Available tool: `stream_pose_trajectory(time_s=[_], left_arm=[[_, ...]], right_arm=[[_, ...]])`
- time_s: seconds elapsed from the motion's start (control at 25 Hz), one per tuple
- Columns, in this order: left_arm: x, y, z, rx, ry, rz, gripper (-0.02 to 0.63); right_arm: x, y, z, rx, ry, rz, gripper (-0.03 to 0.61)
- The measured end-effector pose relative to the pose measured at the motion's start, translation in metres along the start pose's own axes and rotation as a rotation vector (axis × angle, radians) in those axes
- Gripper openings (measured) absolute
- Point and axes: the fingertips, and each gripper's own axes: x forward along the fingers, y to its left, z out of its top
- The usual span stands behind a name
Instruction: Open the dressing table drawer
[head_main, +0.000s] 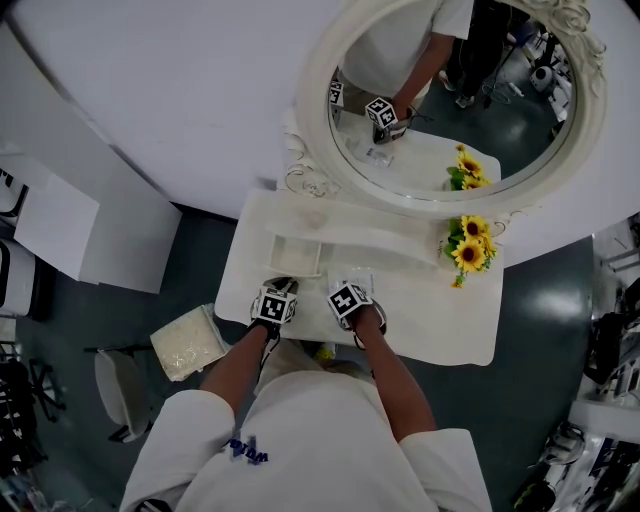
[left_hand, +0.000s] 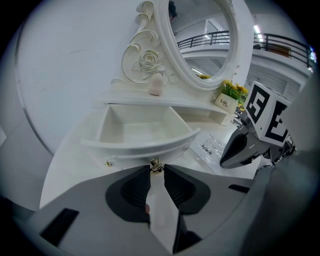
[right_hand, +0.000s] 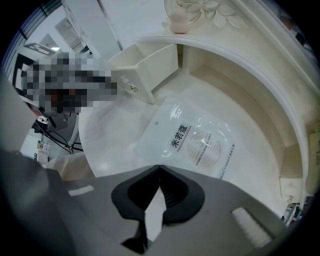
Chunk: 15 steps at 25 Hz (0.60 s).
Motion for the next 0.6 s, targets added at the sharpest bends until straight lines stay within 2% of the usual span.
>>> stream_pose_trajectory(time_s=[0.6], left_arm=[[0.0,-0.0011,-0.0024,0.004,0.001,-0.003,0.091]], right_arm=[[-0.0003,-0.0001,0.0005,0.003,-0.008,0.001,0.012]])
